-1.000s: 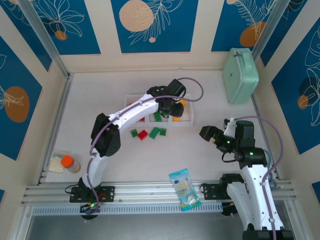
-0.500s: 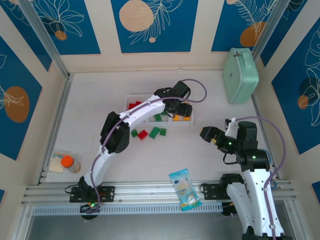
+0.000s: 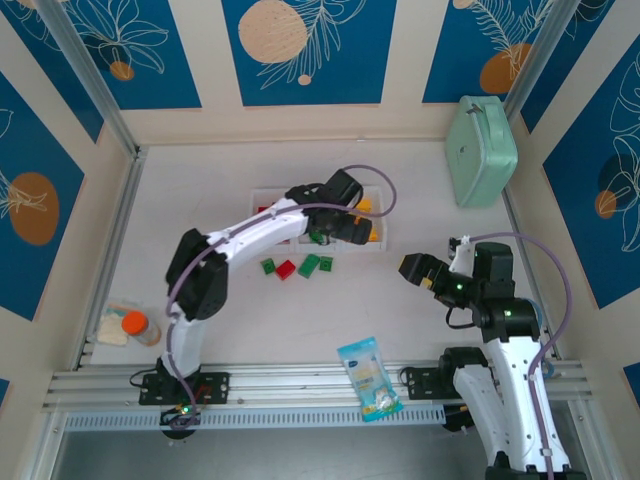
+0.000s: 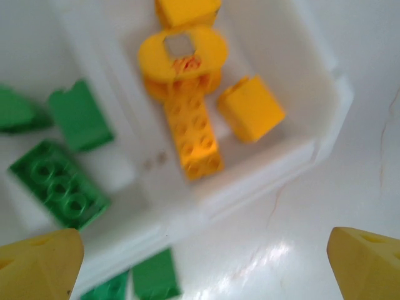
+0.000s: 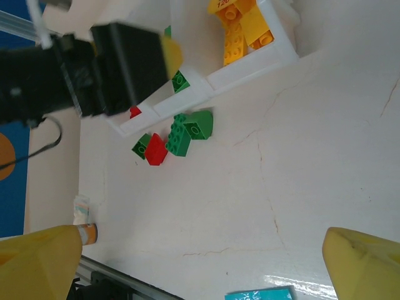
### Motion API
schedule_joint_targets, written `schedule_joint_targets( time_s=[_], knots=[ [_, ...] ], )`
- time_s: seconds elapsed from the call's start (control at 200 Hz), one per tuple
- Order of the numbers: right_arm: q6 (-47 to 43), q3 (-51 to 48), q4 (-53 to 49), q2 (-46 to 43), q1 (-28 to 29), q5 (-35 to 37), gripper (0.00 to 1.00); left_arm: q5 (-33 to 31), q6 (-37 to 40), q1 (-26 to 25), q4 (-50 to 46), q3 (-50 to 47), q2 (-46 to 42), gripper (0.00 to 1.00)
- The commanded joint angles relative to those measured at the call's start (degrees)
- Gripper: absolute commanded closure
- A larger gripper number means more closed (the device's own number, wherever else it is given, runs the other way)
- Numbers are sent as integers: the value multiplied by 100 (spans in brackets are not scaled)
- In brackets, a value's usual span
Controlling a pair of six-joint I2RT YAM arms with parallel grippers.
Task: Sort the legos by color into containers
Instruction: Pick up the lego from the center of the table.
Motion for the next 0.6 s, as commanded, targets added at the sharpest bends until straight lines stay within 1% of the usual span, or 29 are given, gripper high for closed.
schedule_joint_targets(
  time_s=[0.0, 0.065, 0.14, 0.24, 0.295, 0.39, 0.595],
  knots=[
    [19, 53, 141, 131, 64, -84, 1, -147, -246, -81, 389, -943, -622, 3],
    [89, 35, 239, 224, 103, -88, 1, -21, -466, -118, 698, -1507, -825, 4],
    [124, 23, 347, 330, 160, -88, 1, 166, -724, -163, 914, -1891, -866, 8],
    [122, 76, 388, 461, 233, -48, 1, 562, -1059, -179, 1068, -2054, -665, 16],
    [96, 106, 369, 478, 277, -20, 1, 652, -1163, -208, 1124, -2054, -533, 19],
    [73, 118, 318, 440, 317, 42, 1, 630, -1239, -264, 1237, -2038, -380, 19],
    [75, 49, 195, 298, 326, 88, 1, 168, -1337, -259, 1100, -1849, -51, 21]
  ],
)
